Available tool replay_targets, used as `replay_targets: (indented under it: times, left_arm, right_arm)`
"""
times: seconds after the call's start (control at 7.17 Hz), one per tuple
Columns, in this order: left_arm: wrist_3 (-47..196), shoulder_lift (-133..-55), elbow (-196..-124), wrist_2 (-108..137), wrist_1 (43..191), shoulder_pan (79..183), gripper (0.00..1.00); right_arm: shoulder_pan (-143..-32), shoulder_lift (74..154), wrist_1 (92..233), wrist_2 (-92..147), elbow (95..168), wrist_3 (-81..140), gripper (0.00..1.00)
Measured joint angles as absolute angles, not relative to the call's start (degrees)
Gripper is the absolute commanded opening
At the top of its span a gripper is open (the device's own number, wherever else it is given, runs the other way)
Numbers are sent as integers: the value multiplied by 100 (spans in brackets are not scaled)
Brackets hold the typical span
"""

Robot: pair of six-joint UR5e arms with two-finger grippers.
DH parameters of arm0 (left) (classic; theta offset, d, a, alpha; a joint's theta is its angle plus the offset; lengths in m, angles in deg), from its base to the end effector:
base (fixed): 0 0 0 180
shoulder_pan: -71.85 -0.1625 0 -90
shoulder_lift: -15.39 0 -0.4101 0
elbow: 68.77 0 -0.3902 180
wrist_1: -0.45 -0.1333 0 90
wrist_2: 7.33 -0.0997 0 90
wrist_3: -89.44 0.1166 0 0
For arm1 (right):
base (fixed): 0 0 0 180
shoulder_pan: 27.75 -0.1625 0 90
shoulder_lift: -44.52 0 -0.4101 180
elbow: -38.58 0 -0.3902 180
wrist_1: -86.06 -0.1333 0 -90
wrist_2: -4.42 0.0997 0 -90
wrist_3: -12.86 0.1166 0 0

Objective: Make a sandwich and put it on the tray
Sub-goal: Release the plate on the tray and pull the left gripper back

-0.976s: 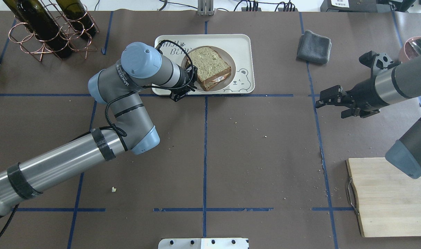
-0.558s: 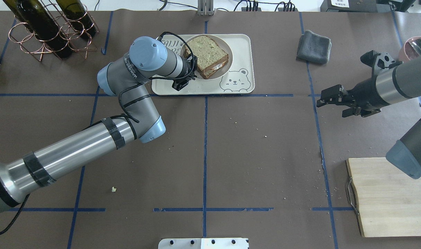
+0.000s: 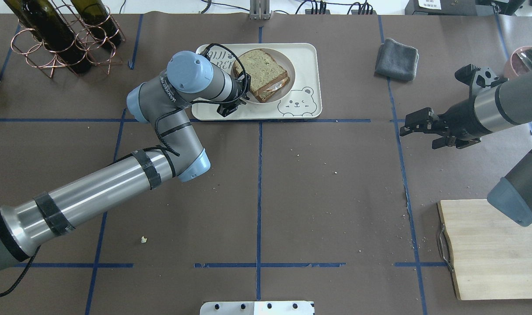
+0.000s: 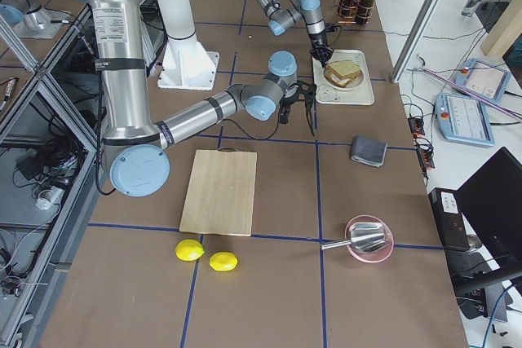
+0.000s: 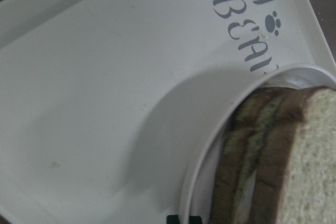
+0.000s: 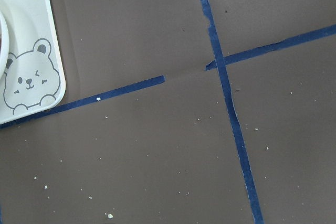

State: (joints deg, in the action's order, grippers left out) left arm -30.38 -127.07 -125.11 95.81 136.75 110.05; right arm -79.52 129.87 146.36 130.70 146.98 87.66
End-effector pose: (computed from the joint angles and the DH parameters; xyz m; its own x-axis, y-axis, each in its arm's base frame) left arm 0.5937 -0.6031 0.2440 0.0682 -0.6699 -0.7393 0.5464 0.6451 -0.5341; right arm -0.2759 -0.4541 0.3960 0.4511 0.2310 0.8621 -0.2316 0.9631 -0.1369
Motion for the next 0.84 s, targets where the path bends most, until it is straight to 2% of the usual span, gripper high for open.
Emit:
replay_targets:
  times: [0.14, 0.42, 0.7, 0.84]
  left_arm:
    - [-2946, -12519, -12810, 9597, 13642, 11018, 46]
    - [-2514, -11467, -14361, 9926, 13226, 11072, 46]
    - [-817, -9835, -16397, 10150, 12707, 11194, 49]
    - [340, -8854, -17195, 10282, 12653, 11335, 55]
  right_arm:
    - [-7951, 12982, 14636, 13071, 14691, 8765, 100]
    - [-8148, 12985, 14652, 13137, 14714, 8758, 100]
    - [-9249, 13096, 14839, 13739, 14631, 8111, 100]
    - [-9848, 13186, 15187, 14037, 14555, 7273, 100]
